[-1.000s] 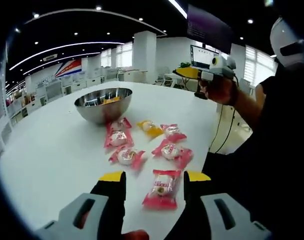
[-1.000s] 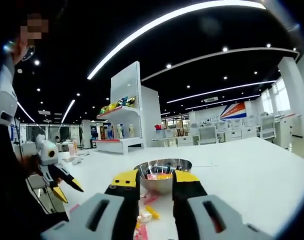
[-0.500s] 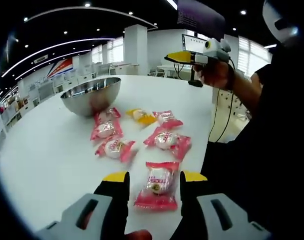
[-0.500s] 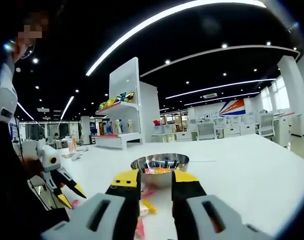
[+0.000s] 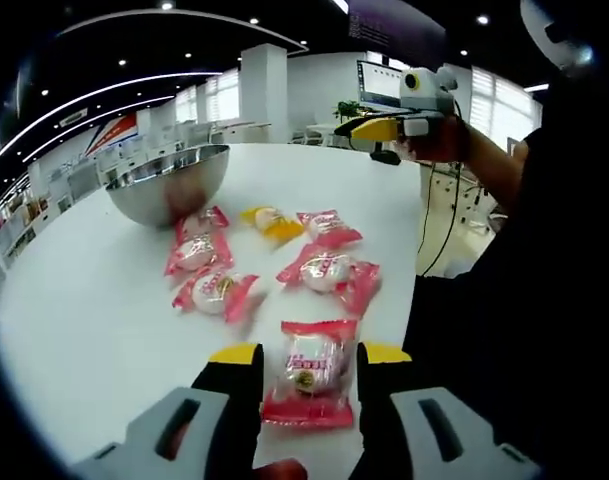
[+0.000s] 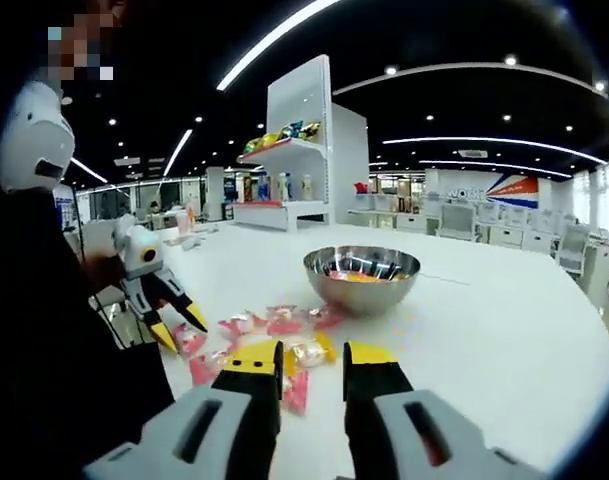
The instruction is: Pick up the marshmallows scattered on the table and place them into the bowl on the table
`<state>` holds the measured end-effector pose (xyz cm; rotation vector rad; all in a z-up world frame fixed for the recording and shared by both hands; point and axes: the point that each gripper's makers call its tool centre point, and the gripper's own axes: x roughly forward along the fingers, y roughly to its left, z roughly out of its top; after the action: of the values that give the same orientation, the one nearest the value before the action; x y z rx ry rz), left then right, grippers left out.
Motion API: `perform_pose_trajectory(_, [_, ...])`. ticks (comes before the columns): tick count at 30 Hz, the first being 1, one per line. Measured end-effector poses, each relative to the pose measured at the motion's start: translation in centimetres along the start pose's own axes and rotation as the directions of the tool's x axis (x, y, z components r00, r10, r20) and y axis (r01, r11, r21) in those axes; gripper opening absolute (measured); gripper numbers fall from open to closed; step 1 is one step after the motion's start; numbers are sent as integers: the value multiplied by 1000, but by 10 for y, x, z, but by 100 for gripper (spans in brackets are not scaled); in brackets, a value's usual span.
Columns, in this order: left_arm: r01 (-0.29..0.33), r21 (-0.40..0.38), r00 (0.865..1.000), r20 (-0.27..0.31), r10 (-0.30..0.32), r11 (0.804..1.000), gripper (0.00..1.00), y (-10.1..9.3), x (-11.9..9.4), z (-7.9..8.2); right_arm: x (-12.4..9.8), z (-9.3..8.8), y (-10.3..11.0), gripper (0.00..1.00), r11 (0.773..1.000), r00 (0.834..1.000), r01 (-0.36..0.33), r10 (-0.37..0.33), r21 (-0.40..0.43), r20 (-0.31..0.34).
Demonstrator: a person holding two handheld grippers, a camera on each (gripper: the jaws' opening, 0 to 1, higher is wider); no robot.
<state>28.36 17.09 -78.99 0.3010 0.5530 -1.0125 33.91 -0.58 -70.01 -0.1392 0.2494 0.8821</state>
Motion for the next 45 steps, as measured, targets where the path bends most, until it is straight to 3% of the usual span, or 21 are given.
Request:
perform_pose_trajectory(4, [4,2,1000,0,-4,1000,37,0,1,0,-2,-16,20,24,994,991,-108,106,-17,-87])
perform_pose_trajectory(8, [5,4,1000,-2,-5,1000,37,0,3,1,-6,-33,36,23,979,966,-201,192,-36,-174])
perform_pose_trajectory(22, [7,8,1000,-7,-6,1000,26,1,4,0,-4,-37,39,22,979,966,-203,195,-25,-172])
perform_pose_trajectory(30, [1,0,1000,-5,-1,1000,25,3,3,3,-4,-39,35,21,981,968,-193,188,-18,-167])
perform_pose_trajectory(37, [-3,-4,999,34,3,1000,25,11,-6,23,-4,-43,35,21,979,964,-202,196,-15,-178])
perform_pose_trajectory(45, [-7,29,996,87,4,1000,25,24,-12,56,-2,-46,35,21,980,964,-201,197,-8,-178])
